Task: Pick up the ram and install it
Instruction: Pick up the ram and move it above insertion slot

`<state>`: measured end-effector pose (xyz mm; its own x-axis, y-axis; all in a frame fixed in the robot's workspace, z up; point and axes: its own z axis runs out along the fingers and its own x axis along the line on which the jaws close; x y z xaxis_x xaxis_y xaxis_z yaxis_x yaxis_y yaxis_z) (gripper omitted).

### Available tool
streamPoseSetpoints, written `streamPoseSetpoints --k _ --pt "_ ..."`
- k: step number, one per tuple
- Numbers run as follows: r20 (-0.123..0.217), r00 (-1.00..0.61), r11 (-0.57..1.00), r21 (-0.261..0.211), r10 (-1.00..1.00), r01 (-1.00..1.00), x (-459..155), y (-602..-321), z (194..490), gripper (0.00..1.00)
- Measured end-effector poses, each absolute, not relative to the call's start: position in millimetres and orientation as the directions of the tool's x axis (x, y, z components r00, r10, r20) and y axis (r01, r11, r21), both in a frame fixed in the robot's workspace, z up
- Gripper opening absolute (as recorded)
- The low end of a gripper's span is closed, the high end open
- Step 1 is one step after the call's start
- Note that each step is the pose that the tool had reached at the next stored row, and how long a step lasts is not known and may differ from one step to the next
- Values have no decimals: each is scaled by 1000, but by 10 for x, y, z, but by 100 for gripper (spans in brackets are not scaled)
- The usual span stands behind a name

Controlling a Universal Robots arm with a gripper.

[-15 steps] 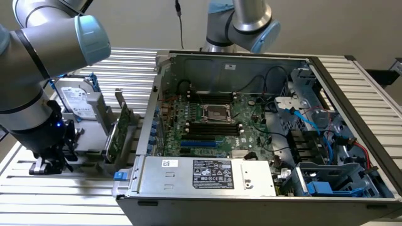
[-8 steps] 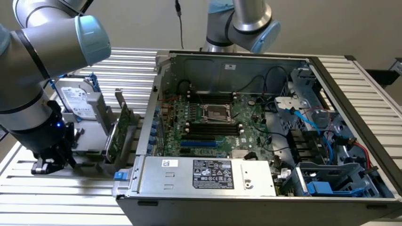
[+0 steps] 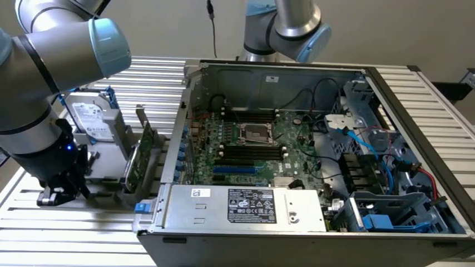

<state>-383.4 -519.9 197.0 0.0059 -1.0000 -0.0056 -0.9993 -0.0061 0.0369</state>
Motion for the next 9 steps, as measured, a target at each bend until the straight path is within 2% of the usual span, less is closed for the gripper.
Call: streamPoseSetpoints --k 6,9 --pt "-6 6 -6 36 -1000 -999 -3834 -5199 1985 14" --pt "-6 6 -6 37 -1000 -999 -3834 -5199 2103 14"
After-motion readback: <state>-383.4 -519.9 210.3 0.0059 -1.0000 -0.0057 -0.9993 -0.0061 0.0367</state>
